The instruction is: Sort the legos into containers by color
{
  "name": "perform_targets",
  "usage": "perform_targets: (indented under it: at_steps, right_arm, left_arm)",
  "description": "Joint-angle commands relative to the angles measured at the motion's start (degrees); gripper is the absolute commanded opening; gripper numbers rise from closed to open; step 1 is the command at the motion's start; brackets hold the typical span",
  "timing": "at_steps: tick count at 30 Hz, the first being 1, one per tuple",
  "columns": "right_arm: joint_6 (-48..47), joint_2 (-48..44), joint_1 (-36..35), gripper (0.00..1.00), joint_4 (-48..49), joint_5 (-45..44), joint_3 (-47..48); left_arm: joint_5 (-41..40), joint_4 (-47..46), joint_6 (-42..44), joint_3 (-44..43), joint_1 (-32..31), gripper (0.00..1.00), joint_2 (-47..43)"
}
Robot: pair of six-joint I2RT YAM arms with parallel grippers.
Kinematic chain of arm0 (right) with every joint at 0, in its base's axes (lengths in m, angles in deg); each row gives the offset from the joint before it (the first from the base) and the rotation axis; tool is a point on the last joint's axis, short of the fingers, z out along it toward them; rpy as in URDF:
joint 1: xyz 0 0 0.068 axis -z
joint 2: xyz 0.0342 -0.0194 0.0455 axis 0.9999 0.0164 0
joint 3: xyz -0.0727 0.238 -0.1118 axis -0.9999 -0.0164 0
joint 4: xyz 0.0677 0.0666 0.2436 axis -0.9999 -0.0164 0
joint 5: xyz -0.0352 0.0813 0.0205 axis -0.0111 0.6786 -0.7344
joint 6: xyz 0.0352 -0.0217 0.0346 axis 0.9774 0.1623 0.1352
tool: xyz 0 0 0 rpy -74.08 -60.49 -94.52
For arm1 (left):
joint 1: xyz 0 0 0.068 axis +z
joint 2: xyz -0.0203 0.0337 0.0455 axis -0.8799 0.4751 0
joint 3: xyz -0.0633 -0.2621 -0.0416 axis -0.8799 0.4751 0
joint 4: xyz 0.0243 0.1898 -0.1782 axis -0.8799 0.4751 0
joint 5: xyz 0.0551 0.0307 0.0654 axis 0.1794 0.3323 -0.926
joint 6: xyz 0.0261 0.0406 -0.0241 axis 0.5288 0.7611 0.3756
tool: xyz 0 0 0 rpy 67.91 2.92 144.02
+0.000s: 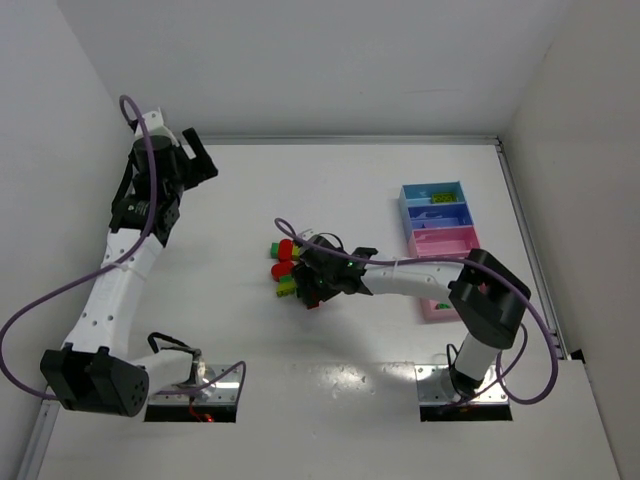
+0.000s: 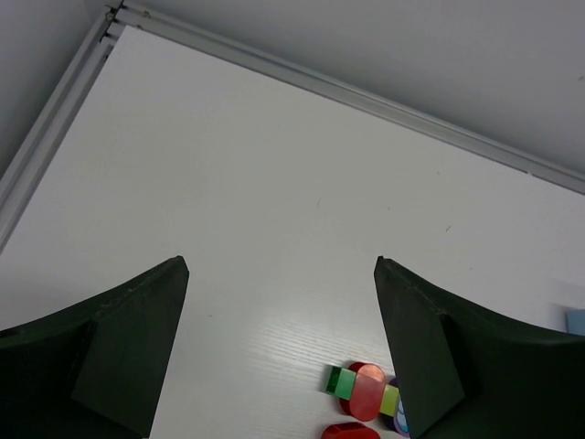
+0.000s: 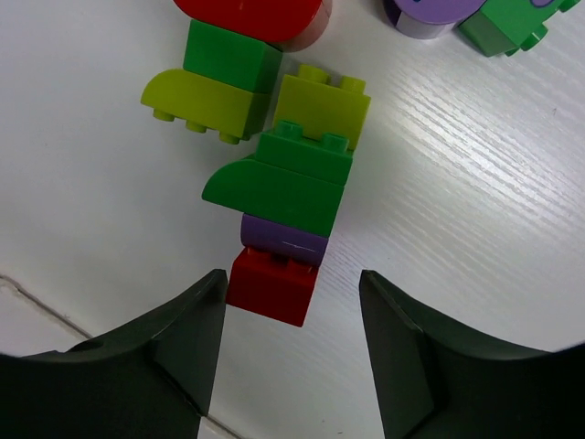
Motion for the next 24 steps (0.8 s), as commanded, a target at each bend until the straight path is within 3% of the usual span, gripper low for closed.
perform_targets:
  at_steps: [1, 9, 17, 20, 24]
  right_arm:
    - [1.79, 0.49, -0.53, 0.60, 0.21, -0.46, 1.89]
    - [2.31, 0.49, -0.53, 0.49, 0.73, -0.46, 0.65]
    - [1.18, 0.49, 0.00, 0.50, 2.57, 1.12, -1.54]
    - [0.56, 1.10, 0.52, 0.59, 3.11, 1.12, -2.07]
    - [0.03, 1.63, 1.05, 0.58, 3.72, 1.12, -2.07]
  left_arm:
    - [1.69, -0.79, -0.32, 0.82, 1.09, 0.89, -1.59]
    - [3.37, -1.85, -0.32, 2.49, 2.14, 0.89, -1.59]
    - [3.89, -2.38, -0.32, 3.01, 2.67, 0.89, -1.59]
    - [4.42, -2.90, -0.32, 3.54, 2.67, 0.89, -1.59]
    - [4.95, -2.90, -0.32, 4.16, 2.67, 0.89, -1.59]
